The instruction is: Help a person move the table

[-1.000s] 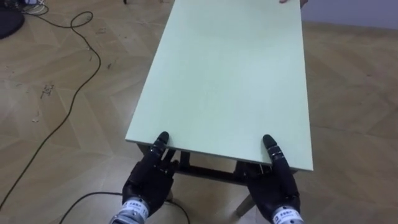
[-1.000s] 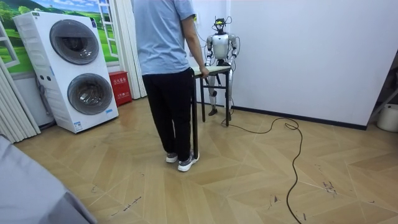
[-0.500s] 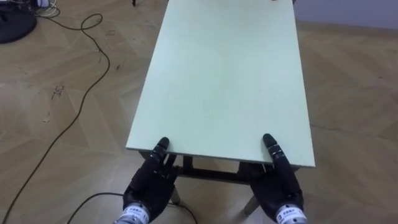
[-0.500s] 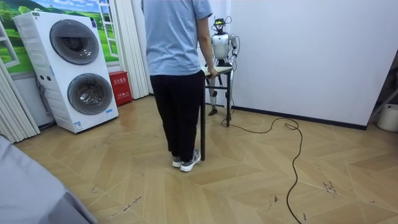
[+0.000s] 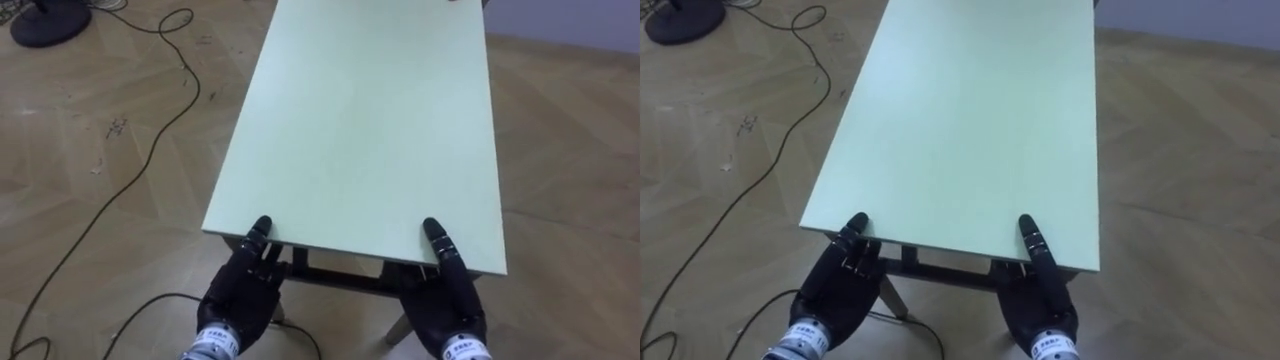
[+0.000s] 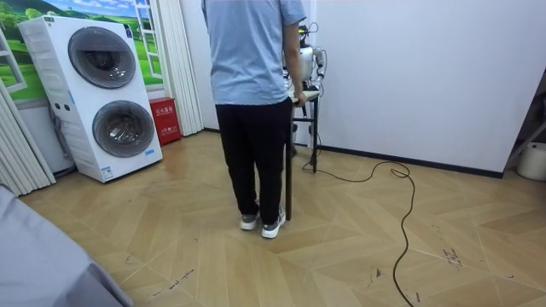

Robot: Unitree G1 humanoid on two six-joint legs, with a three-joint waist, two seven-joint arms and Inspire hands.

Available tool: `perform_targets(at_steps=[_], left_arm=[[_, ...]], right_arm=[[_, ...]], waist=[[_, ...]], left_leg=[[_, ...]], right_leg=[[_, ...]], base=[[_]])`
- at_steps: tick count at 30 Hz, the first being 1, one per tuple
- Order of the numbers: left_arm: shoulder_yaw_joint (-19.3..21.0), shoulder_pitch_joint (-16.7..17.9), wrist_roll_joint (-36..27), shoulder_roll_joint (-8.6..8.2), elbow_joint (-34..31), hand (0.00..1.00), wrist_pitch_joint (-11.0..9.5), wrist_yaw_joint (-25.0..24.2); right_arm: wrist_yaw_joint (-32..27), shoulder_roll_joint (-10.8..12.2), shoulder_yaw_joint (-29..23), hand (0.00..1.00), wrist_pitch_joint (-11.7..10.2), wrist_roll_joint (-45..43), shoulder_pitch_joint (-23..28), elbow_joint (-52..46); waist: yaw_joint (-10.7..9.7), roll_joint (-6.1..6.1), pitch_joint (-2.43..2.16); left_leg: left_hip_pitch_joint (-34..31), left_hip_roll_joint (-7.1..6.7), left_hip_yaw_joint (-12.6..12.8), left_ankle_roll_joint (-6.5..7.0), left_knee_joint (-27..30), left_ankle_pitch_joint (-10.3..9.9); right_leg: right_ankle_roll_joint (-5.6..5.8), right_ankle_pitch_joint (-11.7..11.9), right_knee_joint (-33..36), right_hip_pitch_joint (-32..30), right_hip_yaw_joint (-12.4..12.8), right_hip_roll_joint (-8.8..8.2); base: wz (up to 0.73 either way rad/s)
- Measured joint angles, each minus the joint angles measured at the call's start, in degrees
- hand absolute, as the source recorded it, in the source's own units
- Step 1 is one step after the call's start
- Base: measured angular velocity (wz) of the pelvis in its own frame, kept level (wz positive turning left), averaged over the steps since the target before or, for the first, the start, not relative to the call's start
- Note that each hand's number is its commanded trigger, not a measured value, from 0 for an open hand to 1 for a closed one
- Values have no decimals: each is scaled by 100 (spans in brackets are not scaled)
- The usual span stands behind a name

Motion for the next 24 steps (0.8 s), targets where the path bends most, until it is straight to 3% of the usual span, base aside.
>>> perform_targets(at_steps=[2,5,7,9,10,11,12,13,14,16,17,19,23,24], left_arm=[[-2,-23,-1,-24,-2,100,0,-4],[-72,-110,12,-51,-5,100,-1,-44],[-206,-199,28,-50,-3,100,-1,-43],[-327,-387,121,-70,11,100,-1,-38],[-312,-428,114,-110,64,100,-2,-32],[-290,-397,112,-105,84,100,-5,-37],[-235,-252,37,-50,66,100,-5,-163],[-222,-98,-26,15,61,100,-3,-334],[-222,-39,-25,18,58,100,3,-374],[-224,-13,0,-6,63,100,74,-318],[-225,-46,1,-8,66,100,81,-273],[-229,-115,59,-79,68,100,115,-160],[-212,-117,187,-144,67,100,113,-81],[-225,-94,204,-182,62,100,112,-74]], right_arm=[[7,1,-3,100,-17,45,2,-2],[169,29,-10,100,-74,231,159,-34],[294,50,-72,100,-153,281,328,-100],[342,30,-232,100,-167,283,412,-261],[335,18,-238,100,-185,258,433,-331],[300,21,-215,100,-186,217,425,-325],[252,24,-103,100,-203,130,387,-327],[244,-12,-39,100,-193,42,379,-328],[246,-28,-31,100,-195,11,392,-328],[257,-41,-54,100,-214,-28,489,-329],[257,-27,-55,100,-230,-33,491,-329],[255,41,-107,100,-269,-99,469,-318],[255,21,-88,100,-290,-99,466,-289],[259,7,-80,100,-330,-97,469,-289]], waist=[[-1,-39,-8],[-5,-40,-10],[-44,-18,-9],[-94,48,-14],[-119,52,-5],[-110,20,-4],[-101,18,-8],[-221,101,-16],[-275,142,-9],[-455,205,24],[-474,205,25],[-410,210,22],[-301,238,35],[-273,236,35]], left_leg=[[-29,-13,-113,-33,-17,42],[-174,-59,-479,-109,-61,206],[-184,-125,-802,-184,-280,434],[-122,-151,-1067,-326,-960,1014],[-156,-133,-600,-212,-835,930],[-164,-79,-193,2,-454,596],[-161,36,521,109,321,-99],[-142,183,979,132,817,-521],[-123,229,1122,156,881,-621],[-73,185,1134,264,567,-622],[-43,166,1111,320,465,-590],[40,83,1019,372,233,-424],[-39,17,970,402,218,-362],[-54,-48,852,421,165,-310]], right_leg=[[-39,-19,-11,44,-64,43],[-95,7,-57,46,-381,138],[-160,18,-83,53,-621,199],[-375,77,-307,3,-650,348],[-438,102,-343,-63,-999,207],[-439,123,-360,-57,-1146,152],[-415,167,-383,14,-1398,111],[-416,168,-345,48,-1645,159],[-409,148,-304,54,-1744,190],[-375,54,-47,30,-1944,235],[-376,43,-1,15,-1849,234],[-374,-9,90,-66,-1341,199],[-407,-30,134,-129,-1385,176],[-409,-30,144,-150,-1396,160]], base=[[32],[58],[89],[83],[38],[-17],[-24],[-6],[46],[79],[71],[25],[6],[18]])
